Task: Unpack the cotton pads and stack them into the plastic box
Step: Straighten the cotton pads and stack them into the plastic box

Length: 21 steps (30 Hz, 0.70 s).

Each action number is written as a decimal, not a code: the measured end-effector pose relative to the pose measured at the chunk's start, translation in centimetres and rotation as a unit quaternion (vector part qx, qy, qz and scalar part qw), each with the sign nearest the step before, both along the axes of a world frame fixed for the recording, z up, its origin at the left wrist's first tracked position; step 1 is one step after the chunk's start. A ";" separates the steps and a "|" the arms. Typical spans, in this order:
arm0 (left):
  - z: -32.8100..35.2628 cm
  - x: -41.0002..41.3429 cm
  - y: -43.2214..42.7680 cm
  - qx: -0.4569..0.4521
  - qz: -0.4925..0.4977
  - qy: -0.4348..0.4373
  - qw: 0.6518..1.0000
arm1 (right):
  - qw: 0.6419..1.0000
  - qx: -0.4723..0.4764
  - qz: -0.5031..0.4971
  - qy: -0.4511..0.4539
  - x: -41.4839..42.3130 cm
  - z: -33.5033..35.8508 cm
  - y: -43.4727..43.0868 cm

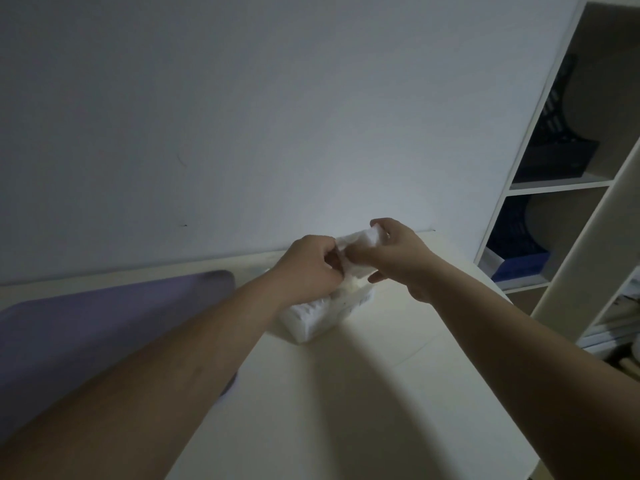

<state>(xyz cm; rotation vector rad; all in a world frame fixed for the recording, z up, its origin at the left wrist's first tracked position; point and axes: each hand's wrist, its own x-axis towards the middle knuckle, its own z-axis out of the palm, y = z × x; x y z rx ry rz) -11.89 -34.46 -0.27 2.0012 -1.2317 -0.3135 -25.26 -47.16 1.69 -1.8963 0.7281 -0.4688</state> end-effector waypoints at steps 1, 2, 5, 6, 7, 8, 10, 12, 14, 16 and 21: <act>-0.1 -0.2 0.1 0.008 -0.015 -0.015 1.000 | 1.000 0.011 -0.010 -0.006 -0.1 -0.1 -0.2; -0.2 -0.3 0.3 0.022 -0.027 -0.033 0.999 | 1.000 0.025 -0.014 -0.005 -0.3 -0.2 -0.3; -0.7 -0.3 0.9 0.071 -0.051 -0.073 0.994 | 0.998 0.069 0.002 0.009 -0.1 -0.6 -0.4; -0.9 -0.2 1.1 0.079 -0.054 -0.070 0.993 | 0.997 0.072 0.021 0.022 0.0 -0.4 -0.3; -1.1 0.0 1.3 0.080 -0.053 -0.060 0.994 | 0.996 0.073 0.043 0.039 0.3 -0.1 -0.1; -1.2 0.1 1.6 0.078 -0.050 -0.048 0.995 | 0.993 0.069 0.064 0.066 0.5 0.2 0.0; -1.4 0.3 2.1 0.067 -0.044 -0.029 0.996 | 0.986 0.045 0.096 0.132 1.1 0.6 0.0; -1.4 0.4 2.6 0.056 -0.048 -0.017 0.997 | 0.977 -0.004 0.097 0.190 1.8 1.1 0.0; -1.4 0.3 2.9 0.049 -0.057 -0.006 0.997 | 0.962 -0.077 0.080 0.249 2.5 1.6 0.0; -1.5 0.3 3.0 0.046 -0.062 0.008 0.997 | 0.938 -0.135 0.075 0.311 3.0 2.3 0.5; -1.7 0.6 3.3 0.055 -0.068 0.013 0.996 | 0.921 -0.197 0.076 0.327 4.7 1.7 0.7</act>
